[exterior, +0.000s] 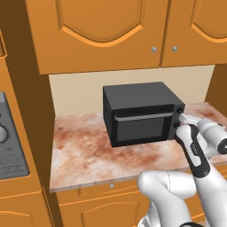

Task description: Pull the toaster oven rack outwards. Pick up the baguette from the plate and place it on the toaster oven rack. Close the toaster oven door fully and set the temperature to the lowest setting.

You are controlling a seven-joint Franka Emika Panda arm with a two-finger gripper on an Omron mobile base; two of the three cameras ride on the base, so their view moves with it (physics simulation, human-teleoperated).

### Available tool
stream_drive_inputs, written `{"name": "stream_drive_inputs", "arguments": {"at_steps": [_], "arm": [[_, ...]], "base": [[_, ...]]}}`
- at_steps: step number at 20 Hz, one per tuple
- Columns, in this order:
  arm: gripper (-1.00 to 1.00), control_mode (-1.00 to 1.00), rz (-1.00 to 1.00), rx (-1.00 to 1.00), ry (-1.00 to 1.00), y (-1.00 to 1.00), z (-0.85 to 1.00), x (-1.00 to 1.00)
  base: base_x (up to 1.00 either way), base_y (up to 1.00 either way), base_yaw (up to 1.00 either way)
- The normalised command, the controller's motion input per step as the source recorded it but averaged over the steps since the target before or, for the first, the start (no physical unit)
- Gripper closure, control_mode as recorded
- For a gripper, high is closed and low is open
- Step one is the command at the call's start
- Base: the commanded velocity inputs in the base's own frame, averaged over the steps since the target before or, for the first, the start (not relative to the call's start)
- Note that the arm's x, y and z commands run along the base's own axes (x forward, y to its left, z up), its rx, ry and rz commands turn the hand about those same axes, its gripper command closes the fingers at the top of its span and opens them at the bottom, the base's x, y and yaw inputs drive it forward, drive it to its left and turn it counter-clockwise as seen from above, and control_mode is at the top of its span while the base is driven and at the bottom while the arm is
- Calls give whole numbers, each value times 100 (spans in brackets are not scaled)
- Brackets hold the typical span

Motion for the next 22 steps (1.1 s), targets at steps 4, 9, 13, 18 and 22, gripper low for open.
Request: {"name": "stream_drive_inputs", "arguments": {"at_steps": [4, 9, 13, 18, 22], "arm": [[-100, -100, 0, 0, 0, 0, -15, 0], [-100, -100, 0, 0, -1, 8, -7, 0], [-100, -100, 0, 0, -1, 17, -4, 0], [-100, -100, 0, 0, -2, 10, -6, 0], [-100, -100, 0, 0, -4, 0, -11, 0]], "base": [[0, 0, 0], [0, 0, 0], [0, 0, 0], [0, 0, 0], [0, 0, 0]]}}
